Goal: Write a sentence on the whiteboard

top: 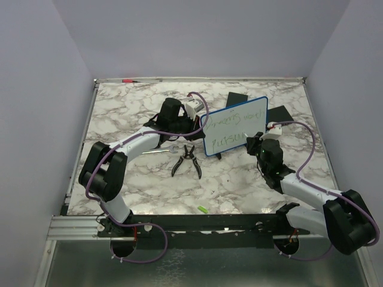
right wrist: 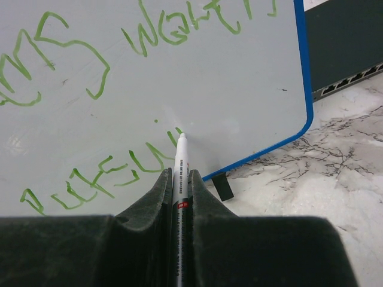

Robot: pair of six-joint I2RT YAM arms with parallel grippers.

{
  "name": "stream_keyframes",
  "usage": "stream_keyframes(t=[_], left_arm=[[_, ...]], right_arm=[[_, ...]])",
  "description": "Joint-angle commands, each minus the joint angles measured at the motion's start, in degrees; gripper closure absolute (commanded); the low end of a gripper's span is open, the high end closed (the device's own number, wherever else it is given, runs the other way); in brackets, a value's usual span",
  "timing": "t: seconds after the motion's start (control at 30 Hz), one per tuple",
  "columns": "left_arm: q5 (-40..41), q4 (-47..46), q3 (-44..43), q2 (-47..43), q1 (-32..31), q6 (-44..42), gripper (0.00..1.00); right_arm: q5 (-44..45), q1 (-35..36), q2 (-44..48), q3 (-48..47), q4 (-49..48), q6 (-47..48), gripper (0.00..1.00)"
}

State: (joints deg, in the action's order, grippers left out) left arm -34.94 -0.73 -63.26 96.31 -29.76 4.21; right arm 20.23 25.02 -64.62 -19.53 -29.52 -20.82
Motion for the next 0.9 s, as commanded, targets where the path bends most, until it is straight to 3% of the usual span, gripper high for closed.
stream_keyframes(t=[0.0,0.87], left_arm=[[2.51,2.75,-0.19,1.30,-0.52,-1.84,1.00],[2.39,2.75,-0.28,1.26,-0.52,-1.83,1.00]], right_arm=[[-0.85,-0.37,-1.21,1.06,0.34,-1.40,0.99],[0.53,-0.32,-2.69,-0.16,3.12,-2.43,0.99]])
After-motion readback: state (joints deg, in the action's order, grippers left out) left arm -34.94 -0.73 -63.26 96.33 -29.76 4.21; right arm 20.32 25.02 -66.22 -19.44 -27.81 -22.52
